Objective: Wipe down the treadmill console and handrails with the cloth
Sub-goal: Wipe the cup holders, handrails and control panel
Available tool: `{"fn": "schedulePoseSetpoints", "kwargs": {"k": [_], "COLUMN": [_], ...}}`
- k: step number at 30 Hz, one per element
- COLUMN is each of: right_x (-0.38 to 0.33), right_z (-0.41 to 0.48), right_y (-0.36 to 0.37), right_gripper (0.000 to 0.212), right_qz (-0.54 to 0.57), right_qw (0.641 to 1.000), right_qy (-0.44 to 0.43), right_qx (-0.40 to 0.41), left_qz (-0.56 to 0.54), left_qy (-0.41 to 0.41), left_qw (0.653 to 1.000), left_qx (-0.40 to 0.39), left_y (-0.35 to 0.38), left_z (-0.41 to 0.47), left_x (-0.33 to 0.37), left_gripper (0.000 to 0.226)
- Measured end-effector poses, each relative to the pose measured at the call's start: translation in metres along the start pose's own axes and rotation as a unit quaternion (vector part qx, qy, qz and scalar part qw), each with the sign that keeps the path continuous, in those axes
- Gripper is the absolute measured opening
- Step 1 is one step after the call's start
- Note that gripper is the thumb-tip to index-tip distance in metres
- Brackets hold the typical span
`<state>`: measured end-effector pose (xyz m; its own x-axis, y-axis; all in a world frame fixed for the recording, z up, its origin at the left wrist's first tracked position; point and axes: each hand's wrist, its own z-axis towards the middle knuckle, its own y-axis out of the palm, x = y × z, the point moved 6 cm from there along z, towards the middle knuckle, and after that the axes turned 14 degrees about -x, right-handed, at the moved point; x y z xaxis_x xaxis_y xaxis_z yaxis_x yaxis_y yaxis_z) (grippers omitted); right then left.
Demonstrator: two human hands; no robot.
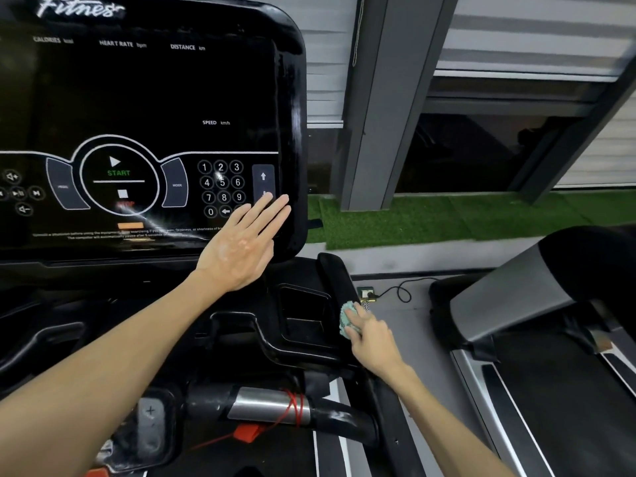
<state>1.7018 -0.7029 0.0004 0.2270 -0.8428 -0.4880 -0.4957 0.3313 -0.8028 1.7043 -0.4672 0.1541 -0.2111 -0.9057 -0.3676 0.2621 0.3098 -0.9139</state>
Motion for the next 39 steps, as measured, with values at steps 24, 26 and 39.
{"fn": "schedulePoseSetpoints", "kwargs": {"k": [24,26,39], "right_x": [0.019,-0.013,-0.010], "right_z": [-0.060,-0.052,-0.045], "right_y": [0.025,0.030,0.032], "right_gripper": [0.044,0.044,0.056], "right_qz": [-0.018,-0.032,-0.066], "right_qw": [0.997,0.985,0.962], "right_qy": [-0.069,-0.171,-0.259], "right_qx": [-0.004,-0.012,-0.056], "left_qz": [-0.015,-0.014,-0.016], "left_qy": [-0.003,-0.003,-0.002], "left_qw": [1.000,1.000,1.000], "left_qx": [0.002,0.002,-0.001], "left_y": [0.000,0.000,-0.001], "left_z": [0.002,0.002,0.001], "left_x": [0.001,0.001,0.001], "left_gripper": [0.064,0.065,0.066]}}
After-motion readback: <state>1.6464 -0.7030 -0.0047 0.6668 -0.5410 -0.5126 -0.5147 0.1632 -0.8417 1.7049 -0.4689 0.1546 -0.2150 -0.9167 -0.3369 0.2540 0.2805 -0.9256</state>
